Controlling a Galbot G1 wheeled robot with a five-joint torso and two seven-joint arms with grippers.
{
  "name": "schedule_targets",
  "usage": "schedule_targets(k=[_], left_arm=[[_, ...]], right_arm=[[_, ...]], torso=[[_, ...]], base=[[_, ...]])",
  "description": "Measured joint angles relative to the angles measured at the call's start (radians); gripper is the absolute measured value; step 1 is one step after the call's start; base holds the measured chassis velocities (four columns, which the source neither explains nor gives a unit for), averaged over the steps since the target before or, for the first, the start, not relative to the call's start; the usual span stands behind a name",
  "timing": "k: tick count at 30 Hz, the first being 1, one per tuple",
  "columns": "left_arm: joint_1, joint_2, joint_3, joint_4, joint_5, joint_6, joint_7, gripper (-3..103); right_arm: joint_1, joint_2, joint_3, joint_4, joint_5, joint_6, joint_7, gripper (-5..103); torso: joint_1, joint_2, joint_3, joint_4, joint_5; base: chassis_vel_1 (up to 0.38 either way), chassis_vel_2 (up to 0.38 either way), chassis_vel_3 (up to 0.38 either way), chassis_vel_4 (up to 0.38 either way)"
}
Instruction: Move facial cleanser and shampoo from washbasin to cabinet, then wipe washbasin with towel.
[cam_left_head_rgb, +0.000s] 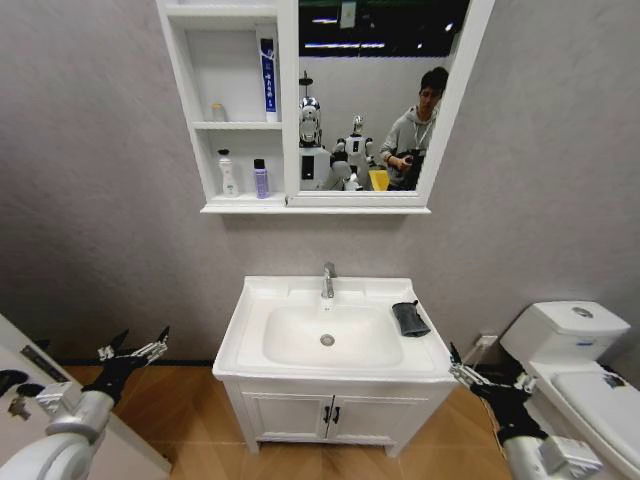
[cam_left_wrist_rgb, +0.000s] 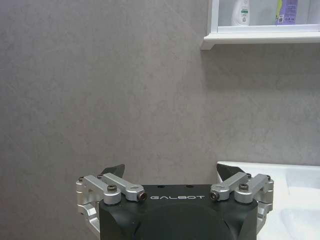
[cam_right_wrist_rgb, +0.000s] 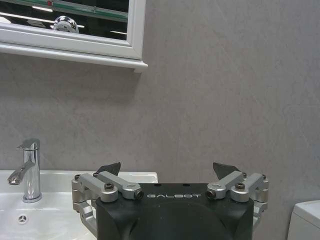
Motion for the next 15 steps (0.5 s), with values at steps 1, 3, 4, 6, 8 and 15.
schedule_targets(k=[1, 3, 4, 6, 8, 15], left_arm=[[0.000, 0.000, 0.000, 0.000, 0.000, 0.000, 0.000, 100], [0.000, 0.000, 0.000, 0.000, 0.000, 0.000, 0.000, 100], [0.000, 0.000, 0.000, 0.000, 0.000, 0.000, 0.000, 100], [0.000, 0.000, 0.000, 0.000, 0.000, 0.000, 0.000, 100], [0.000, 0.000, 0.000, 0.000, 0.000, 0.000, 0.000, 100], [0.000, 0.000, 0.000, 0.000, 0.000, 0.000, 0.000, 100]], right_arm=[[0.000, 0.000, 0.000, 0.000, 0.000, 0.000, 0.000, 100], [0.000, 0.000, 0.000, 0.000, 0.000, 0.000, 0.000, 100], [0.000, 0.000, 0.000, 0.000, 0.000, 0.000, 0.000, 100], [0.000, 0.000, 0.000, 0.000, 0.000, 0.000, 0.000, 100], [0.000, 0.000, 0.000, -0.001, 0.000, 0.000, 0.000, 100], [0.000, 0.000, 0.000, -0.001, 0.000, 0.000, 0.000, 100]], torso=[[0.000, 0.000, 0.000, 0.0000, 0.0000], [0.000, 0.000, 0.000, 0.0000, 0.0000], [0.000, 0.000, 0.000, 0.0000, 0.0000], [0.000, 0.000, 0.000, 0.0000, 0.0000], [0.000, 0.000, 0.000, 0.0000, 0.0000], [0.000, 0.000, 0.000, -0.0001, 0.0000]], base=[[0.000, 0.000, 0.000, 0.000], [0.000, 0.000, 0.000, 0.000], [0.000, 0.000, 0.000, 0.000], [0.000, 0.000, 0.000, 0.000], [0.000, 0.000, 0.000, 0.000], [0.006, -0.004, -0.016, 0.012]])
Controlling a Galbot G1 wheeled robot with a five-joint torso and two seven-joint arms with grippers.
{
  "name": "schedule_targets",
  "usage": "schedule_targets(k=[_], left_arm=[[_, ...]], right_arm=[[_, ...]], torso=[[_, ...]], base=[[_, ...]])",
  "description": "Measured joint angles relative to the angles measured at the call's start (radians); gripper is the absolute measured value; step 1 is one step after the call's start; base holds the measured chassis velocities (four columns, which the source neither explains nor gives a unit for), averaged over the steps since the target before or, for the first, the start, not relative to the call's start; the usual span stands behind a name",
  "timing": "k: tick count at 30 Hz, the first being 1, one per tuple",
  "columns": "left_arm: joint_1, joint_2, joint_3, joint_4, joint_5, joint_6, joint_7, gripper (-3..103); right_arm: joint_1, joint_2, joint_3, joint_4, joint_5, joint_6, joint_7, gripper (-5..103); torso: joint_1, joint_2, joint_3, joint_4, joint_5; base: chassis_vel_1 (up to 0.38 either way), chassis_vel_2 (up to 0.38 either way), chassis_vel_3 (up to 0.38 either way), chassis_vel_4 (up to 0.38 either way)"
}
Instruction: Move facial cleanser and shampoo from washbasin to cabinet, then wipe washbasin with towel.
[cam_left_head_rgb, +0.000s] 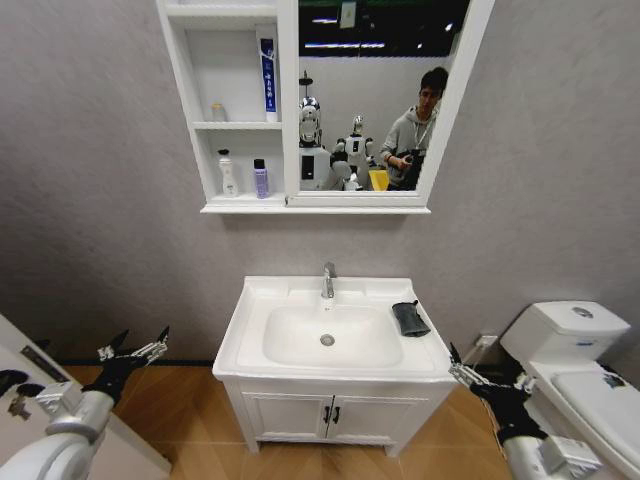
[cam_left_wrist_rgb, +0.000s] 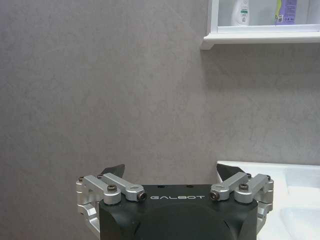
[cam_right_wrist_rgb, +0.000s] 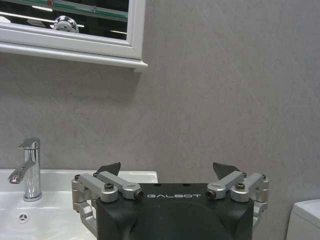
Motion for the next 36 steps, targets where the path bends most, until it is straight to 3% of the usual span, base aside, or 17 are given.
schedule_targets(k=[15, 25, 27, 30, 31, 32, 35, 36], left_arm=[[0.000, 0.000, 0.000, 0.000, 0.000, 0.000, 0.000, 100], [0.000, 0.000, 0.000, 0.000, 0.000, 0.000, 0.001, 100], [0.000, 0.000, 0.000, 0.000, 0.000, 0.000, 0.001, 100], [0.000, 0.000, 0.000, 0.000, 0.000, 0.000, 0.000, 100], [0.000, 0.000, 0.000, 0.000, 0.000, 0.000, 0.000, 100], [0.000, 0.000, 0.000, 0.000, 0.000, 0.000, 0.000, 100], [0.000, 0.000, 0.000, 0.000, 0.000, 0.000, 0.001, 100], [0.000, 0.000, 0.000, 0.000, 0.000, 0.000, 0.000, 100]], right_arm=[[0.000, 0.000, 0.000, 0.000, 0.000, 0.000, 0.000, 100], [0.000, 0.000, 0.000, 0.000, 0.000, 0.000, 0.000, 100], [0.000, 0.000, 0.000, 0.000, 0.000, 0.000, 0.000, 100], [0.000, 0.000, 0.000, 0.000, 0.000, 0.000, 0.000, 100], [0.000, 0.000, 0.000, 0.000, 0.000, 0.000, 0.000, 100], [0.000, 0.000, 0.000, 0.000, 0.000, 0.000, 0.000, 100], [0.000, 0.000, 0.000, 0.000, 0.000, 0.000, 0.000, 100], [0.000, 0.000, 0.000, 0.000, 0.000, 0.000, 0.000, 100]], torso=[[0.000, 0.000, 0.000, 0.0001, 0.0000], [0.000, 0.000, 0.000, -0.0001, 0.0006], [0.000, 0.000, 0.000, 0.0000, -0.0008], [0.000, 0.000, 0.000, -0.0001, 0.0010], [0.000, 0.000, 0.000, 0.0002, -0.0015], [0.000, 0.000, 0.000, 0.0002, -0.0015], [-0.001, 0.000, 0.000, -0.0001, 0.0016], [0.000, 0.000, 0.000, 0.0000, -0.0002]], base=[[0.164, -0.166, -0.143, 0.158], [0.311, -0.297, -0.304, 0.296], [0.344, -0.369, -0.349, 0.357], [0.379, -0.368, -0.374, 0.361], [0.350, -0.390, -0.350, 0.379], [0.350, -0.390, -0.350, 0.379], [0.367, -0.365, -0.350, 0.340], [0.361, -0.364, -0.366, 0.333]])
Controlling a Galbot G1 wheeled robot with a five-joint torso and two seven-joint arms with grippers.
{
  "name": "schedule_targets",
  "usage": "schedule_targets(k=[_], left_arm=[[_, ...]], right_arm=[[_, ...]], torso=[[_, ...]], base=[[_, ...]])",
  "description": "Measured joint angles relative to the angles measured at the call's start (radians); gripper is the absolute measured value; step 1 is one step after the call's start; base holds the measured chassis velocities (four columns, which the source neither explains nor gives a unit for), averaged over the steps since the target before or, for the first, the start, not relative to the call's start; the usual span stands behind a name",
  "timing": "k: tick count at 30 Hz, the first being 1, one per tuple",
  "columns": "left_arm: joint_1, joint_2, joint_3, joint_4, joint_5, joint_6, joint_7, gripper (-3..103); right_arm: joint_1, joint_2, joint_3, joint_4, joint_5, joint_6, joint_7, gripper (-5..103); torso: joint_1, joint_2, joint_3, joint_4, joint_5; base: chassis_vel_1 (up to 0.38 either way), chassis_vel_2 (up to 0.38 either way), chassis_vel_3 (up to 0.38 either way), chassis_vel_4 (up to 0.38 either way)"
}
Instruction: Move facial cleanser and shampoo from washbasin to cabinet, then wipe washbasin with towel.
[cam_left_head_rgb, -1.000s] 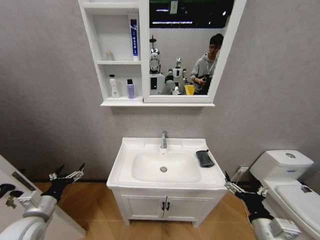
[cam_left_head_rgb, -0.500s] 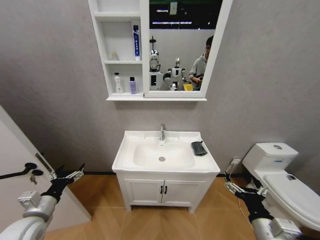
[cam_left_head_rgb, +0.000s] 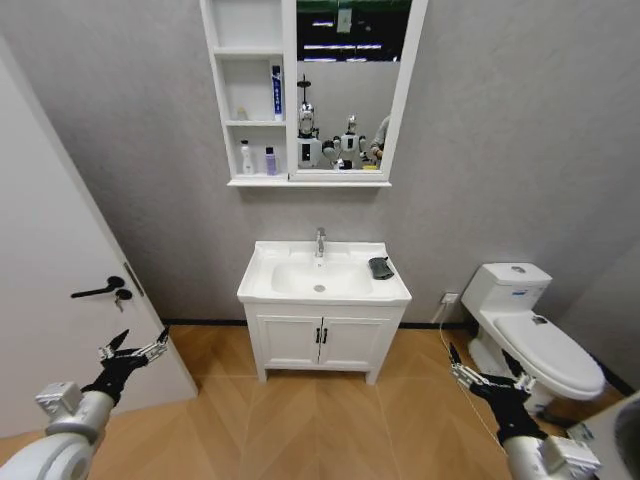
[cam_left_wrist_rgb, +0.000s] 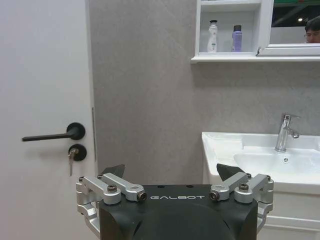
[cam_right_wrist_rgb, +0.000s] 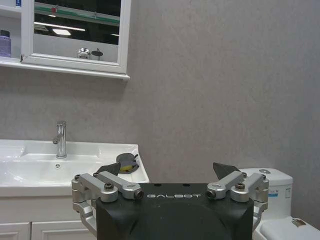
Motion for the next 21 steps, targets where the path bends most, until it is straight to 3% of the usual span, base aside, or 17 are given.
schedule_targets(k=[1, 5, 6, 7, 9, 11, 12, 15, 17, 18, 21], left_arm=[[0.000, 0.000, 0.000, 0.000, 0.000, 0.000, 0.000, 100], [0.000, 0.000, 0.000, 0.000, 0.000, 0.000, 0.000, 100], [0.000, 0.000, 0.000, 0.000, 0.000, 0.000, 0.000, 100], [0.000, 0.000, 0.000, 0.000, 0.000, 0.000, 0.000, 100], [0.000, 0.000, 0.000, 0.000, 0.000, 0.000, 0.000, 100], [0.000, 0.000, 0.000, 0.000, 0.000, 0.000, 0.000, 100], [0.000, 0.000, 0.000, 0.000, 0.000, 0.000, -0.001, 100], [0.000, 0.000, 0.000, 0.000, 0.000, 0.000, 0.000, 100], [0.000, 0.000, 0.000, 0.000, 0.000, 0.000, 0.000, 100], [0.000, 0.000, 0.000, 0.000, 0.000, 0.000, 0.000, 100], [0.000, 0.000, 0.000, 0.000, 0.000, 0.000, 0.000, 100]], right_arm=[[0.000, 0.000, 0.000, 0.000, 0.000, 0.000, 0.000, 100], [0.000, 0.000, 0.000, 0.000, 0.000, 0.000, 0.000, 100], [0.000, 0.000, 0.000, 0.000, 0.000, 0.000, 0.000, 100], [0.000, 0.000, 0.000, 0.000, 0.000, 0.000, 0.000, 100], [0.000, 0.000, 0.000, 0.000, 0.000, 0.000, 0.000, 100], [0.000, 0.000, 0.000, 0.000, 0.000, 0.000, 0.000, 100], [0.000, 0.000, 0.000, 0.000, 0.000, 0.000, 0.000, 100], [0.000, 0.000, 0.000, 0.000, 0.000, 0.000, 0.000, 100], [0.000, 0.000, 0.000, 0.000, 0.000, 0.000, 0.000, 100], [0.000, 0.000, 0.000, 0.000, 0.000, 0.000, 0.000, 100], [0.000, 0.000, 0.000, 0.000, 0.000, 0.000, 0.000, 100]], torso=[[0.000, 0.000, 0.000, 0.0002, -0.0014], [0.000, 0.000, 0.000, 0.0000, 0.0015], [0.000, 0.000, 0.000, 0.0001, -0.0015], [0.000, 0.000, 0.000, 0.0001, -0.0015], [0.000, 0.000, 0.000, -0.0003, 0.0020], [-0.001, 0.001, 0.000, 0.0002, 0.0008], [-0.001, 0.000, 0.000, 0.0009, -0.0016], [-0.001, 0.000, 0.000, -0.0004, 0.0011], [-0.001, 0.000, 0.000, -0.0006, 0.0012], [0.000, 0.000, 0.000, -0.0004, -0.0006], [0.001, -0.001, 0.000, -0.0002, 0.0006]], base=[[0.361, -0.354, -0.337, 0.385], [0.342, -0.331, -0.345, 0.310], [0.343, -0.339, -0.347, 0.343], [0.343, -0.339, -0.347, 0.343], [0.339, -0.307, -0.320, 0.293], [0.283, -0.285, -0.292, 0.249], [0.145, -0.033, -0.181, 0.246], [0.110, -0.009, -0.142, 0.123], [-0.068, -0.091, -0.094, 0.012], [-0.068, -0.025, 0.010, 0.012], [-0.065, 0.032, 0.061, -0.047]])
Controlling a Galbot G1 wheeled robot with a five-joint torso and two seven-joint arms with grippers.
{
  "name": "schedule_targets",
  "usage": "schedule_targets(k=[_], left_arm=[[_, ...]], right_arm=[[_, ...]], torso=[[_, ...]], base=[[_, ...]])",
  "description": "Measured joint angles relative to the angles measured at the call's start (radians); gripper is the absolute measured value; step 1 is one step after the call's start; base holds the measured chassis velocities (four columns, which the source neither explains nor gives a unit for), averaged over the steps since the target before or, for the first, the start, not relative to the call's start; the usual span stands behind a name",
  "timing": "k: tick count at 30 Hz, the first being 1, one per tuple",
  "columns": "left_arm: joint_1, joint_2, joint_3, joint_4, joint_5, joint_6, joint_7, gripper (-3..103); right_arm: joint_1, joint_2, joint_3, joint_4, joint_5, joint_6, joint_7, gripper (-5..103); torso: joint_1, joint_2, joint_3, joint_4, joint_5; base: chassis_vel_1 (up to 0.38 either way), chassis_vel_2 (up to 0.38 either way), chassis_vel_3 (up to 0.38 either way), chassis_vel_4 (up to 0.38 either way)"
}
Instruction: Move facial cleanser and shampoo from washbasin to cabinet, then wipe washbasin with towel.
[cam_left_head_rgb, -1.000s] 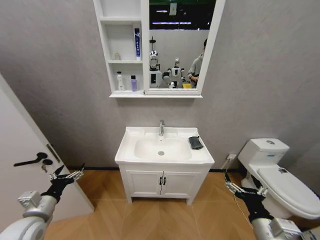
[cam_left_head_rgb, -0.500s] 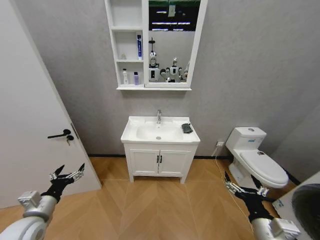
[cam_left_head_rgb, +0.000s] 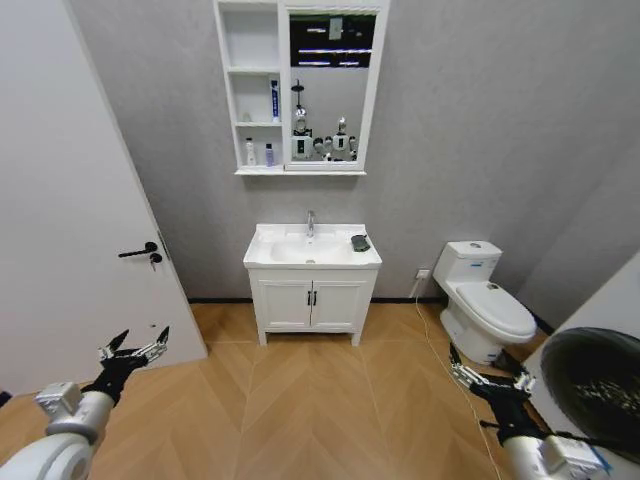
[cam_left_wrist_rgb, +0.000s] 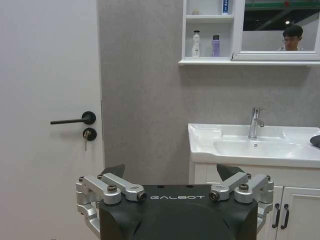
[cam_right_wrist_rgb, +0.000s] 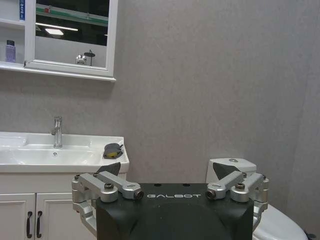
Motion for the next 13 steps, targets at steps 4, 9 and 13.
schedule_targets(k=[4, 9, 13], left_arm=[[0.000, 0.000, 0.000, 0.000, 0.000, 0.000, 0.000, 100], [0.000, 0.000, 0.000, 0.000, 0.000, 0.000, 0.000, 100], [0.000, 0.000, 0.000, 0.000, 0.000, 0.000, 0.000, 100]], right_arm=[[0.000, 0.000, 0.000, 0.000, 0.000, 0.000, 0.000, 100], [0.000, 0.000, 0.000, 0.000, 0.000, 0.000, 0.000, 100], [0.000, 0.000, 0.000, 0.000, 0.000, 0.000, 0.000, 100]], torso=[[0.000, 0.000, 0.000, 0.0004, -0.0008], [-0.001, 0.000, 0.000, 0.0002, -0.0007], [-0.001, 0.001, 0.000, 0.0002, -0.0005]], base=[[-0.067, 0.065, 0.100, -0.058], [-0.006, 0.010, 0.001, -0.012], [0.000, 0.000, 0.000, 0.000]])
